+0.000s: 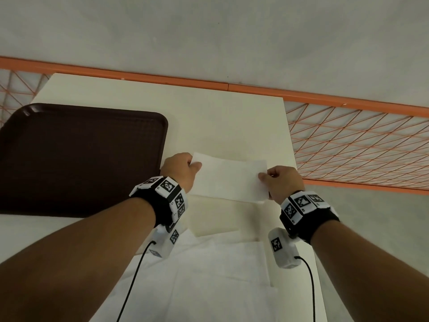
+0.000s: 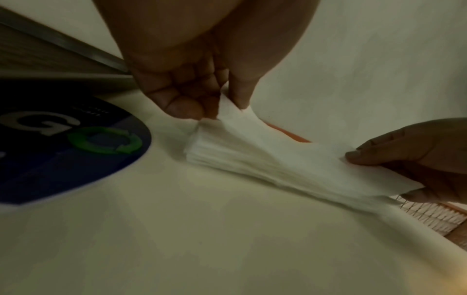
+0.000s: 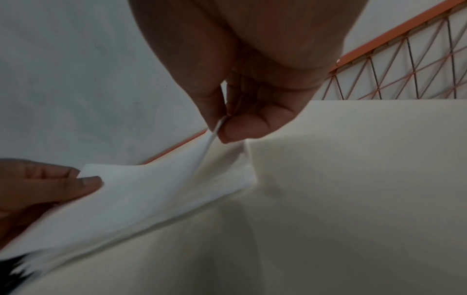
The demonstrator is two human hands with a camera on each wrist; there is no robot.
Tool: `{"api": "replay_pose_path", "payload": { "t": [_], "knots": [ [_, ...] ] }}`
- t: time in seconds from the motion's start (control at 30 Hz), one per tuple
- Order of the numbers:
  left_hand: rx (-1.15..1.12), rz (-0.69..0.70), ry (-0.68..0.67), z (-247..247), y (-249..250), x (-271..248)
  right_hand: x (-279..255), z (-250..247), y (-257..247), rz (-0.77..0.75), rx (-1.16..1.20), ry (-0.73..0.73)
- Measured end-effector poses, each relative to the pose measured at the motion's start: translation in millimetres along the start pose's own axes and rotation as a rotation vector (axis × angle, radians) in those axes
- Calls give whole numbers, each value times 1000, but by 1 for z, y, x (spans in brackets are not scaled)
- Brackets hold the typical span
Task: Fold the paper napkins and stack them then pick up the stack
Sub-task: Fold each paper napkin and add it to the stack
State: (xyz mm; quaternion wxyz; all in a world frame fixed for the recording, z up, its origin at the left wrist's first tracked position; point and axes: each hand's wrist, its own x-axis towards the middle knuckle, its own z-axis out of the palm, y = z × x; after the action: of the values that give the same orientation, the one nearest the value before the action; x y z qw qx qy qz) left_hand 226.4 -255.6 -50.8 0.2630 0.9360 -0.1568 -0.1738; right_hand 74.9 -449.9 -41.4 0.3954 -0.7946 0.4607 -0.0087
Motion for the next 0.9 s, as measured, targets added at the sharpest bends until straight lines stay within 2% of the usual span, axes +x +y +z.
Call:
{"api": "replay_pose_path", "payload": {
  "t": [0.17, 0.33, 0.57, 0.9],
  "knots": [
    [59, -35, 9, 7, -6, 5, 4, 3, 5, 10, -105, 36],
    [120, -138, 36, 3, -11, 2, 0, 3, 10, 38, -135, 89],
    [349, -99, -70, 4, 6, -6, -2, 6, 0, 54, -279, -3],
    [393, -120, -120, 4, 20, -8, 3, 14, -7, 56, -432, -33]
  ]
}}
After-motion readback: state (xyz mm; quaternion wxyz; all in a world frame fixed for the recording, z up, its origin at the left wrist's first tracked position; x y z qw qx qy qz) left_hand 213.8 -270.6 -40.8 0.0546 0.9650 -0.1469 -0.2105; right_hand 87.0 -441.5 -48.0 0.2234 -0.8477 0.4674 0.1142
